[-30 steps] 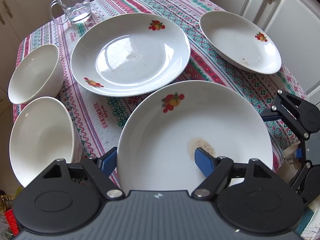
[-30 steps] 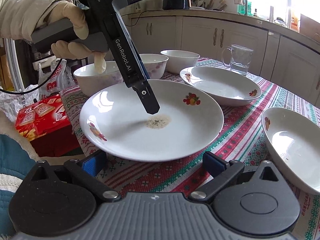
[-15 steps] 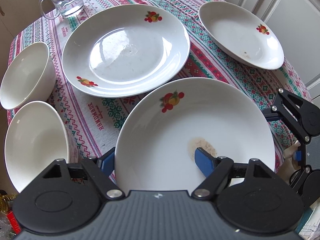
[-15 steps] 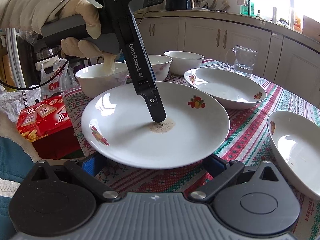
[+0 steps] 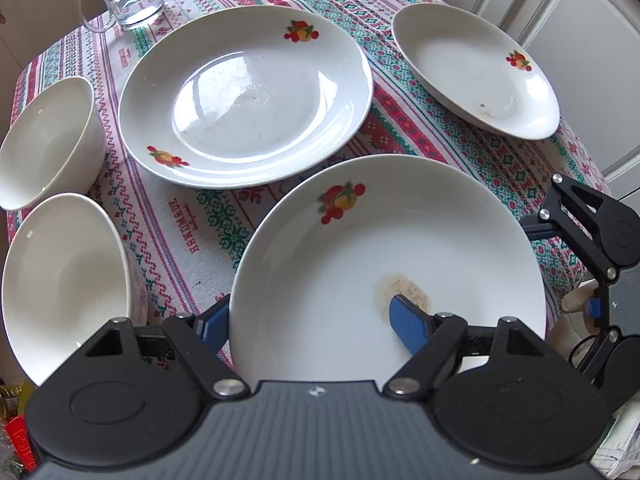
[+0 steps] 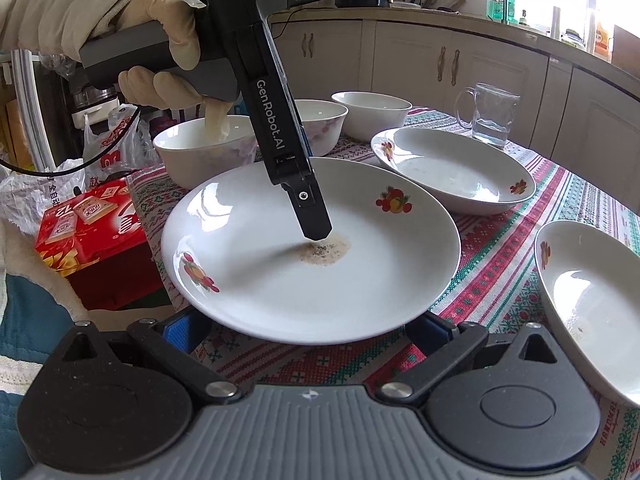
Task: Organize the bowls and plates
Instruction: 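Carry the stained plate with the left tool over the other fruit-motif plate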
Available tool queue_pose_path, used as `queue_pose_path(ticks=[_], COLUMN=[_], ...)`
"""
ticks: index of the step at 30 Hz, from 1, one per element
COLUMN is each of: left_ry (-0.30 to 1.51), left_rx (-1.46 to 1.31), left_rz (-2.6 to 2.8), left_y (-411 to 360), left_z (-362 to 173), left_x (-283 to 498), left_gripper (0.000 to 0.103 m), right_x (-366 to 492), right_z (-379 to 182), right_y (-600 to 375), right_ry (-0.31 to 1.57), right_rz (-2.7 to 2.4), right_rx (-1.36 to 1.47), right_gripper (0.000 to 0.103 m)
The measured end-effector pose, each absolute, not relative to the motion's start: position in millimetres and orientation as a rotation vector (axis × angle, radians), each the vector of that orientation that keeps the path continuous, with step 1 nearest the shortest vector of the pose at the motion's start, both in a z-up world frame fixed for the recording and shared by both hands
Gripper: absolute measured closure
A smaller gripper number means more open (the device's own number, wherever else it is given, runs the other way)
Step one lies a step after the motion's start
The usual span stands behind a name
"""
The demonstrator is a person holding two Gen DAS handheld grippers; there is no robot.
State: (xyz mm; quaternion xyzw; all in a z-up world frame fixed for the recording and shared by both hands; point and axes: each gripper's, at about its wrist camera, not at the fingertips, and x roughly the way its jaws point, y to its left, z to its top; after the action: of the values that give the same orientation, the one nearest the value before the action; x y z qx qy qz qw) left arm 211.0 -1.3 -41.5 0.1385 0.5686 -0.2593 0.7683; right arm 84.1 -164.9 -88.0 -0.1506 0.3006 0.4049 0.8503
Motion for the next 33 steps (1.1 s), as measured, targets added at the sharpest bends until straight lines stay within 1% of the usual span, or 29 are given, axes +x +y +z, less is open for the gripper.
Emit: queue_pose_path(ticks=[15,33], left_ry=[1.2,1.134], left_rx=[0.286,0.327], left_rz=[-0.582,-0.645], left_y=[-5.4,-60.3], left_z=[-29.3,5.4], left_x=[204.7,227.0], left_gripper=[0.023,0.023], right_x=[85.0,99.2], right_z=[-73.8,-50.8], right_y=[-177.1,-221.8], right_ry=[0.633,0.611], right_rz=[0.855,0.789], right_rx=[-0.31,-0.286], right_gripper=[0.0,0.0])
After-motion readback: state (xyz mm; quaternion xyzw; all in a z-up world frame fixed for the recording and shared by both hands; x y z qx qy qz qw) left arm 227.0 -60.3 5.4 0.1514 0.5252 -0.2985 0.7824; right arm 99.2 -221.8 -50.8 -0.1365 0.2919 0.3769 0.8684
